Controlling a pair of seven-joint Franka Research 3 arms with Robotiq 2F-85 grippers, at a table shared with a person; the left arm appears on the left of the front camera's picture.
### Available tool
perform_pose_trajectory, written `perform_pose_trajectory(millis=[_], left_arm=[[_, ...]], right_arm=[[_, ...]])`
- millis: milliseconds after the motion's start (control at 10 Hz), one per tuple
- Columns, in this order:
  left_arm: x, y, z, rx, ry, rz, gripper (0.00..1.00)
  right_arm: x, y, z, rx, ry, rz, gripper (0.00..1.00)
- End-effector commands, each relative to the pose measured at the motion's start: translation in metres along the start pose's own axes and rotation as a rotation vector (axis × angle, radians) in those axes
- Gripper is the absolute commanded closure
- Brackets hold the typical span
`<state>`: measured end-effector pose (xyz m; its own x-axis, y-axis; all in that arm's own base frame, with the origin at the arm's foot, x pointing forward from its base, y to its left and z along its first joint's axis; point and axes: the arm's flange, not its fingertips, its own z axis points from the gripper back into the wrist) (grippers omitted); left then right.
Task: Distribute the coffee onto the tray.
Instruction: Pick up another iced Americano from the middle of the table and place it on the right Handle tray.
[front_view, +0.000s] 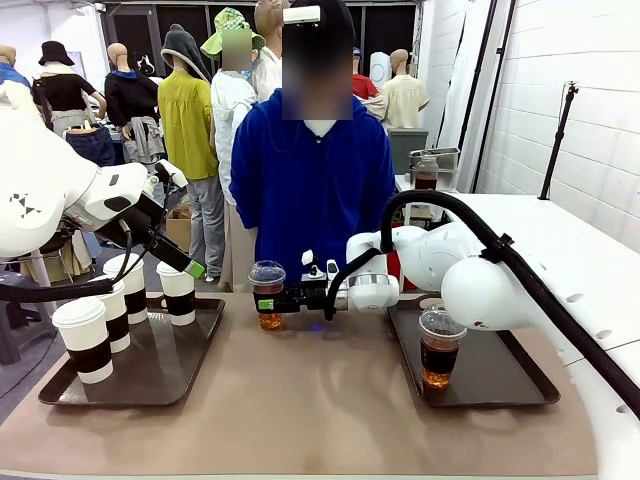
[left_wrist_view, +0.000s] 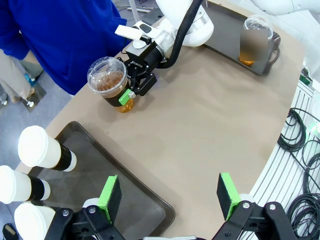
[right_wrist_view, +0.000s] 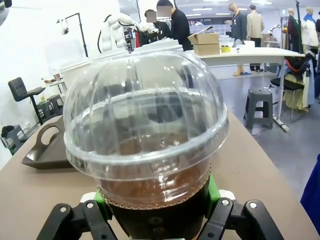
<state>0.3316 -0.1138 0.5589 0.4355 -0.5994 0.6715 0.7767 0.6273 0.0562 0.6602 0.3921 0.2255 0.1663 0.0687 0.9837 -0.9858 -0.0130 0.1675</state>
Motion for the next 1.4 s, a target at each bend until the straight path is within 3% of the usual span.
perform_pose_trajectory(millis=[0,600,1000,1300], left_arm=[[-0.001,0.001,0.001,-0.004,-0.004,0.004,0.0],[-0.001,0.001,0.001,-0.004,-0.004,0.004,0.0],[-0.001,0.001,0.001,-0.004,-0.004,0.004,0.0],[-0.001,0.001,0.001,-0.004,-0.004,0.004,0.0]], right_arm=[[0.019,-0.001,0.005,0.036,-0.017,-0.007,0.2],[0.093,0.0,0.042,0.129,-0.044,0.031,0.2],[0.131,0.001,0.123,0.228,-0.035,0.015,0.2],[0.143,0.015,0.194,0.213,-0.004,0.038,0.2]])
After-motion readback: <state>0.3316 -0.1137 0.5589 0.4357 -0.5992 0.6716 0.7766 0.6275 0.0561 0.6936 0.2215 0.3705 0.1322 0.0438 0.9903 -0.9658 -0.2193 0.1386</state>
